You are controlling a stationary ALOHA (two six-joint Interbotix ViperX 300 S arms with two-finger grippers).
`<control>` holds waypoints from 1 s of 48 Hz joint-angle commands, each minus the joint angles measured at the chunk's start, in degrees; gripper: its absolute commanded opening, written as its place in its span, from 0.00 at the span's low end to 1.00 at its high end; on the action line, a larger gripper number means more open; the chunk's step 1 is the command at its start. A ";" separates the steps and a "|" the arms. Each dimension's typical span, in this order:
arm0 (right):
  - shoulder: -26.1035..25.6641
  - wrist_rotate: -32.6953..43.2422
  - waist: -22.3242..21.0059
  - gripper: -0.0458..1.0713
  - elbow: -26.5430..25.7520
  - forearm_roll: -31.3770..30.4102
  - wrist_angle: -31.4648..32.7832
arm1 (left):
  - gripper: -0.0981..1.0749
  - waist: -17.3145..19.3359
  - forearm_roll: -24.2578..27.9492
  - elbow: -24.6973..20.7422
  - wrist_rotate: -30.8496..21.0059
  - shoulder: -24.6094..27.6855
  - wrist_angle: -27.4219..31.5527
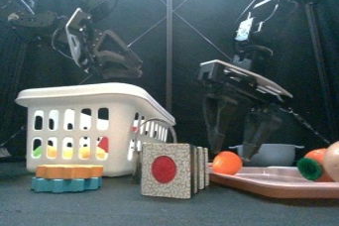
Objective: Grab carrot bottom
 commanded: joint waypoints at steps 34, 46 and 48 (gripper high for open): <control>-2.11 -8.88 2.37 0.87 -3.69 -4.75 2.02 | 0.75 0.35 0.18 -0.53 0.00 -0.09 -0.09; -2.11 -22.15 2.29 0.87 -1.32 -6.33 -0.53 | 0.75 0.53 0.18 -0.62 0.00 -0.09 -0.09; -2.11 -23.99 2.29 0.87 -0.88 -6.06 -1.58 | 0.75 0.53 0.18 -0.53 0.00 0.00 -0.09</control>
